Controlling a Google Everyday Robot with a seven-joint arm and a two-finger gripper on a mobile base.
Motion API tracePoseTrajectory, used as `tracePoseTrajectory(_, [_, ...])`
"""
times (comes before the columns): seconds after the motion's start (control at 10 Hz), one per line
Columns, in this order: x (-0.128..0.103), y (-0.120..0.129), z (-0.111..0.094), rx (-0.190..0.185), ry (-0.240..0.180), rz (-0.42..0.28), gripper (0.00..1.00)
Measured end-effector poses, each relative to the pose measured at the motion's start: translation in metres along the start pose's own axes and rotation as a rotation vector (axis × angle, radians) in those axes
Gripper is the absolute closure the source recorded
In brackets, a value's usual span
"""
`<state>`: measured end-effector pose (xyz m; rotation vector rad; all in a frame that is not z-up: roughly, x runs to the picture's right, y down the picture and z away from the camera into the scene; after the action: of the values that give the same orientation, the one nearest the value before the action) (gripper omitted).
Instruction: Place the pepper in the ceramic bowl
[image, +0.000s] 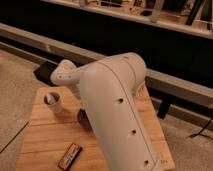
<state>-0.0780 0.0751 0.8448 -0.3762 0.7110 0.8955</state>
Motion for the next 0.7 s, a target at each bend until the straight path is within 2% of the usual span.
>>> tracePoseTrajectory(0.3, [-0.005, -0.009, -0.005, -0.018, -0.028, 0.049, 0.20])
tracePoseTrajectory(0.4, [-0.005, -0.011, -0.006, -0.036, -0.034, 0.065, 0.20])
tracePoseTrajectory(0.5, [-0.005, -0.007, -0.008, -0.076, -0.036, 0.080, 0.20])
tracePoseTrajectory(0.7, [-0.005, 0.001, -0.016, -0.190, -0.038, 0.115, 0.20])
